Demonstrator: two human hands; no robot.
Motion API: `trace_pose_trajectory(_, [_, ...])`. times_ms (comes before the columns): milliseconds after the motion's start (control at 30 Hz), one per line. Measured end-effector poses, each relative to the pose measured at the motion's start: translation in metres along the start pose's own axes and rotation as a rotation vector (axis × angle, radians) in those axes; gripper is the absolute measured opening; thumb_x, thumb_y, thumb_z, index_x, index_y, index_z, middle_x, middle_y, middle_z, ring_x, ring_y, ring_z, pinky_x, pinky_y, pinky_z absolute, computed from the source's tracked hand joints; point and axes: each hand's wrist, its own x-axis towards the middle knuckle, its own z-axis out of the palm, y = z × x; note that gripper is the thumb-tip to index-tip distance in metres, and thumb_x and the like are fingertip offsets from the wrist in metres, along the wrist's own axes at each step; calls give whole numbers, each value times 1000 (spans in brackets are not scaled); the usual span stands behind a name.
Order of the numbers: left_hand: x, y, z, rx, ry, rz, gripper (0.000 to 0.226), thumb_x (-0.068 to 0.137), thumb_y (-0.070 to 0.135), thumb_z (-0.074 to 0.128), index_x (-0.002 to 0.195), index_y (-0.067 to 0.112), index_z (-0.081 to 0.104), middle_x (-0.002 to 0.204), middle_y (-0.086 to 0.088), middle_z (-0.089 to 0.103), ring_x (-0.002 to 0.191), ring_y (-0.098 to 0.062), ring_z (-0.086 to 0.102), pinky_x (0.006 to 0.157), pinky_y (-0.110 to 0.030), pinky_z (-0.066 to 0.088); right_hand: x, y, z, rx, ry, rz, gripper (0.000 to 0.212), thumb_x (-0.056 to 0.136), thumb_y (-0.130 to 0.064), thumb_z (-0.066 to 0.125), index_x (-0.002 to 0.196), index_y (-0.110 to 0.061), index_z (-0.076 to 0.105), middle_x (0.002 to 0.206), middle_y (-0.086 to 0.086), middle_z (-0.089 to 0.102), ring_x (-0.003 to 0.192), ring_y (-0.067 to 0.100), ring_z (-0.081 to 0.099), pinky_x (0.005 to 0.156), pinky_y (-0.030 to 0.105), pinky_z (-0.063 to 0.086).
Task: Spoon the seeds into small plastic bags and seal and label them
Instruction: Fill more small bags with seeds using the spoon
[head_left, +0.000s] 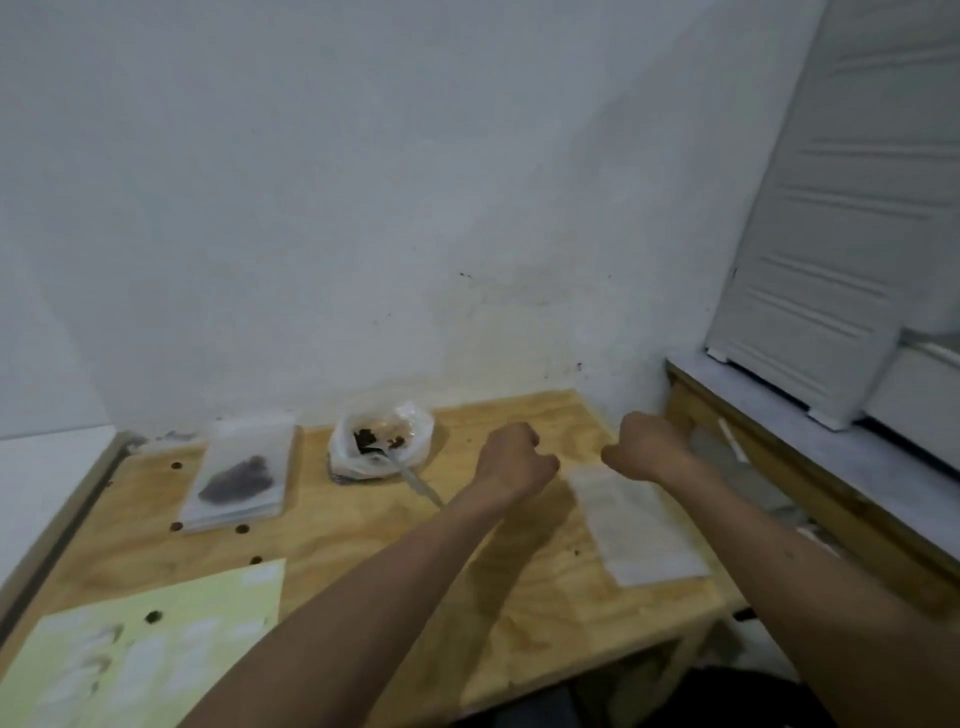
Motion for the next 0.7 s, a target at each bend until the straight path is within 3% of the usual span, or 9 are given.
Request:
trace_pose_trajectory(67, [4, 1, 34, -58, -46, -103, 31, 93, 21, 67, 75, 22, 41, 80, 7, 40, 66, -7, 40, 76, -30, 37, -7, 24, 15, -23, -38, 45, 41, 100, -23, 53, 64, -17, 33, 60, 1, 32, 47, 17, 30, 47, 26, 25])
trace_pose_trajectory(133, [2, 2, 57, -108, -47, -155, 19, 93, 15, 64, 84, 14, 47, 80, 8, 33, 64, -8, 33, 75, -30, 35, -11, 39, 29, -36, -71, 73, 41, 101, -27, 53, 65, -16, 38, 61, 2, 40, 49, 18, 38, 48, 26, 30])
trace_pose_trajectory(167, [1, 3, 64, -141, -29, -165, 13, 93, 13, 63, 103, 8, 56, 86, 5, 39, 70, -12, 40, 76, -30, 35, -12, 43, 35, -25, -52, 76, 39, 100, -28, 54, 66, -16, 41, 63, 2, 44, 52, 19, 42, 49, 26, 32])
trace_pose_trajectory(233, [6, 4, 76, -241, -38, -193, 49, 93, 10, 63, 138, -1, 48, 114, -8, 52, 99, -25, 53, 81, -31, 38, -13, 44, 41, 20, -16, 85, 38, 98, -26, 57, 66, -15, 41, 65, 3, 46, 55, 21, 45, 51, 27, 34])
trace_pose_trajectory(333, [12, 4, 78, -428, -17, -309, 66, 89, 6, 70, 148, -2, 42, 149, -17, 48, 131, -36, 51, 89, -31, 45, -9, 44, 44, 184, -19, 123, 33, 95, -22, 63, 70, -12, 44, 70, 6, 50, 61, 25, 51, 52, 29, 37])
trace_pose_trajectory(500, [23, -9, 66, -618, 80, -389, 23, 78, -2, 80, 85, 15, 65, 121, -21, 67, 112, -41, 65, 95, -51, 57, -5, 53, 37, 504, 20, 166, 29, 90, -19, 75, 110, -1, 65, 109, 19, 67, 94, 35, 67, 74, 36, 52])
trace_pose_trajectory(567, [25, -14, 64, -637, 82, -378, 28, 76, 0, 80, 90, 16, 61, 116, -22, 68, 108, -42, 66, 93, -52, 58, -3, 54, 35, 508, 102, 123, 22, 88, -19, 78, 76, -10, 63, 83, 13, 69, 79, 31, 66, 74, 35, 52])
trace_pose_trajectory(600, [24, -14, 63, -637, 86, -378, 31, 76, 2, 81, 98, 14, 63, 115, -21, 67, 107, -42, 66, 92, -50, 58, 0, 54, 35, 513, 127, 129, 39, 87, -20, 79, 60, -13, 52, 63, 8, 59, 63, 27, 59, 65, 32, 47])
trace_pose_trajectory(700, [22, -14, 60, -656, 96, -379, 42, 75, 5, 84, 113, 9, 66, 119, -17, 67, 109, -37, 65, 94, -45, 57, 0, 53, 35, 501, 155, 105, 48, 84, -27, 80, 57, -17, 42, 56, 1, 42, 53, 20, 44, 58, 28, 32])
